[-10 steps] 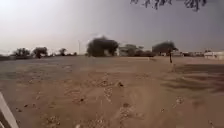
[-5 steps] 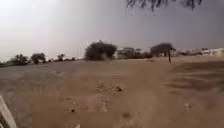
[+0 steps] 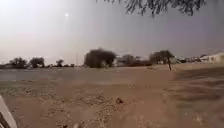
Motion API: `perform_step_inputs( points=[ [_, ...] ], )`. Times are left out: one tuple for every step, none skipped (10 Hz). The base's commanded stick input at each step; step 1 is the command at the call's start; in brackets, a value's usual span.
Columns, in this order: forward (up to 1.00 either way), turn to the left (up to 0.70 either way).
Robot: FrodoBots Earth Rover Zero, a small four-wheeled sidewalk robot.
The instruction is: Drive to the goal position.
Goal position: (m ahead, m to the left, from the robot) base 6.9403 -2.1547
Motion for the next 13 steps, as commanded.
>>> perform_step_inputs(
  points=[
    [0.5, 0.0],
    [0.5, 0.0],
    [0.5, 0.0],
    [0.5, 0.14],
    [0.5, 0.35],
    [0.5, 0.5],
    [0.5, 0.5],
    [0.5, 0.5],
    [0.0, 0.0],
    [0.0, 0.0],
    [-0.04, 0.0],
    [-0.25, 0.0],
    [-0.47, 0.0]
  ],
)
